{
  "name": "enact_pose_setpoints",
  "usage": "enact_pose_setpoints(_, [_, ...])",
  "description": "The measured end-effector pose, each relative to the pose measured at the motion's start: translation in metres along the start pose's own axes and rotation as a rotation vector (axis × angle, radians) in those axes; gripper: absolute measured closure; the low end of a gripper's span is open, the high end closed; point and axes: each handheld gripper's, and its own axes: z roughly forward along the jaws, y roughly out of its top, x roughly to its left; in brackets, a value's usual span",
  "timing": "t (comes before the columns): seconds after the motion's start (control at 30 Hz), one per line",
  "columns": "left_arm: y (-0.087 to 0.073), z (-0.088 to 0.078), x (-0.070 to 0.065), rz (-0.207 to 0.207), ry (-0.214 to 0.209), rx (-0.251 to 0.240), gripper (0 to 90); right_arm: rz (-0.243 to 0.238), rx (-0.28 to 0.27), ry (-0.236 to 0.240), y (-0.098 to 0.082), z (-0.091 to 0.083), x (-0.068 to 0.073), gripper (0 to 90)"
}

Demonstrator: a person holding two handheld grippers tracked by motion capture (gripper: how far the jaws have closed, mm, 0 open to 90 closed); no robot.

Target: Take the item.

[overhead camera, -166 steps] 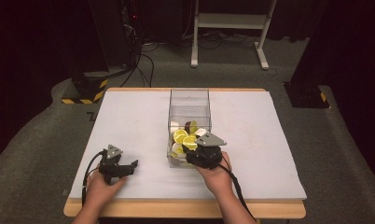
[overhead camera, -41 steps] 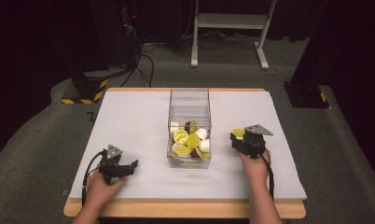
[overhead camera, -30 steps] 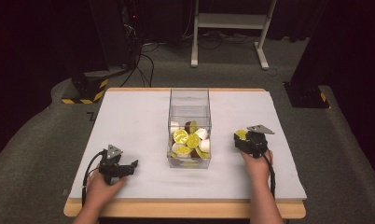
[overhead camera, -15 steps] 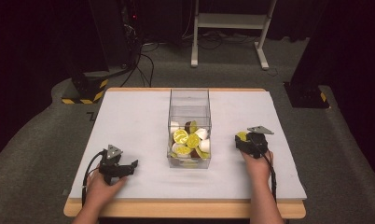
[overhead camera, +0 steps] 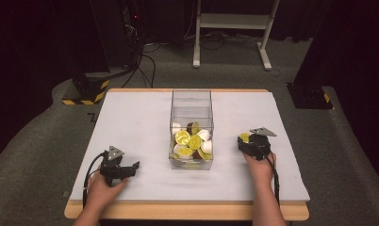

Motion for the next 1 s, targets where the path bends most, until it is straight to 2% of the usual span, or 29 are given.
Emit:
enact_pose_setpoints(0.07, [0.0, 0.0, 0.0, 0.0, 0.0, 0.0, 16.4, -0.004, 0.0, 0.001, 0.0, 0.0, 0.0, 35.7])
enact_pose_setpoints(0.17, [0.0, 0.0, 0.0, 0.0, 0.0, 0.0, 16.4, -0.001, 0.01, 0.004, 0.0, 0.001, 0.001, 26.0])
enact_pose_setpoints(0.27, [0.0, 0.0, 0.0, 0.0, 0.0, 0.0, 16.4, -0.001, 0.005, 0.002, 0.0, 0.001, 0.001, 21.8])
enact_pose_setpoints(0.73, [0.0, 0.0, 0.0, 0.002, 0.0, 0.003, 16.4, 0.001, -0.046, 0.029, 0.007, -0.012, 0.009, 21.3])
enact_pose_setpoints(1.0, [0.0, 0.0, 0.0, 0.002, 0.0, 0.004, 16.4, -0.019, -0.07, 0.041, 0.009, -0.021, 0.019, 22.5])
